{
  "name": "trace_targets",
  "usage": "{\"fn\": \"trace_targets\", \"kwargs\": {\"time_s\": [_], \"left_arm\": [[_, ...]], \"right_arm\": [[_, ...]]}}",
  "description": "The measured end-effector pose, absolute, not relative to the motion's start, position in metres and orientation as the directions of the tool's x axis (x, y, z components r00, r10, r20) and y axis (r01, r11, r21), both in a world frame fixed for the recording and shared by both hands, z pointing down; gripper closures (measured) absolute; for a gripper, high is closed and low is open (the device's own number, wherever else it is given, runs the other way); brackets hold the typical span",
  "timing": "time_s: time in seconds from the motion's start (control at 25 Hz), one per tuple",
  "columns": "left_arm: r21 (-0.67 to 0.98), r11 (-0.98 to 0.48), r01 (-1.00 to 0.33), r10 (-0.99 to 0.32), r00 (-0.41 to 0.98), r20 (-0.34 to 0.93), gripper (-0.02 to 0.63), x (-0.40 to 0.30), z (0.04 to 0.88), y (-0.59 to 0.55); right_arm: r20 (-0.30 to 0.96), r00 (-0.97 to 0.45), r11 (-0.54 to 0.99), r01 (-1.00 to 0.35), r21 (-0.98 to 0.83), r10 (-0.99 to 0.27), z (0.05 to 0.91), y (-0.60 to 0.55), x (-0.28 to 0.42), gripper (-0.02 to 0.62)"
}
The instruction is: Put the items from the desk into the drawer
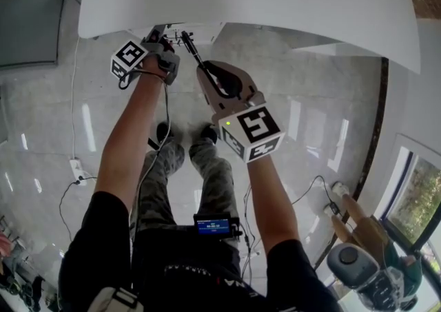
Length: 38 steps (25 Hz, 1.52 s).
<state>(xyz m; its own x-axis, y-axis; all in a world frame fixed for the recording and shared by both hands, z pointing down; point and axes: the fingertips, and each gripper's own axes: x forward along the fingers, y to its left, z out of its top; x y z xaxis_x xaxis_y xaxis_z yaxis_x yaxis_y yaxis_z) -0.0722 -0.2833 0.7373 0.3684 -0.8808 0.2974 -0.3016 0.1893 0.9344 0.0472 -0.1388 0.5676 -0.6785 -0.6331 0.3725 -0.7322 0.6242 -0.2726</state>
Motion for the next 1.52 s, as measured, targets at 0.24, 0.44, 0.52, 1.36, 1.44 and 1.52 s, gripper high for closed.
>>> {"fn": "trace_targets", "kwargs": {"time_s": [0.24, 0.44, 0.52, 1.36, 1.44, 1.52], "left_arm": [[0.944, 0.189, -0.271, -0.886, 0.368, 0.282, 0.557, -0.067, 0.734, -0.286], [0.947, 0.168, -0.273, -0.887, 0.377, 0.266, 0.557, -0.067, 0.732, -0.284], [0.949, 0.166, -0.268, -0.887, 0.381, 0.263, 0.557, -0.068, 0.732, -0.282], [0.963, 0.145, -0.229, -0.884, 0.406, 0.23, 0.561, -0.074, 0.727, -0.238], [0.963, 0.149, -0.225, -0.881, 0.412, 0.232, 0.561, -0.071, 0.728, -0.235], [0.964, 0.151, -0.218, -0.88, 0.415, 0.232, 0.561, -0.069, 0.729, -0.232]], "right_arm": [[0.371, -0.679, 0.623, -0.732, -0.276, -0.633, 0.565, -0.138, 0.053, 0.548], [0.381, -0.675, 0.618, -0.735, -0.278, -0.632, 0.568, -0.135, 0.053, 0.548], [0.385, -0.673, 0.617, -0.737, -0.277, -0.631, 0.568, -0.131, 0.051, 0.548], [0.401, -0.662, 0.61, -0.746, -0.267, -0.634, 0.562, -0.111, 0.049, 0.548], [0.407, -0.659, 0.607, -0.748, -0.269, -0.633, 0.562, -0.113, 0.053, 0.548], [0.411, -0.658, 0.605, -0.749, -0.27, -0.631, 0.562, -0.114, 0.053, 0.548]]}}
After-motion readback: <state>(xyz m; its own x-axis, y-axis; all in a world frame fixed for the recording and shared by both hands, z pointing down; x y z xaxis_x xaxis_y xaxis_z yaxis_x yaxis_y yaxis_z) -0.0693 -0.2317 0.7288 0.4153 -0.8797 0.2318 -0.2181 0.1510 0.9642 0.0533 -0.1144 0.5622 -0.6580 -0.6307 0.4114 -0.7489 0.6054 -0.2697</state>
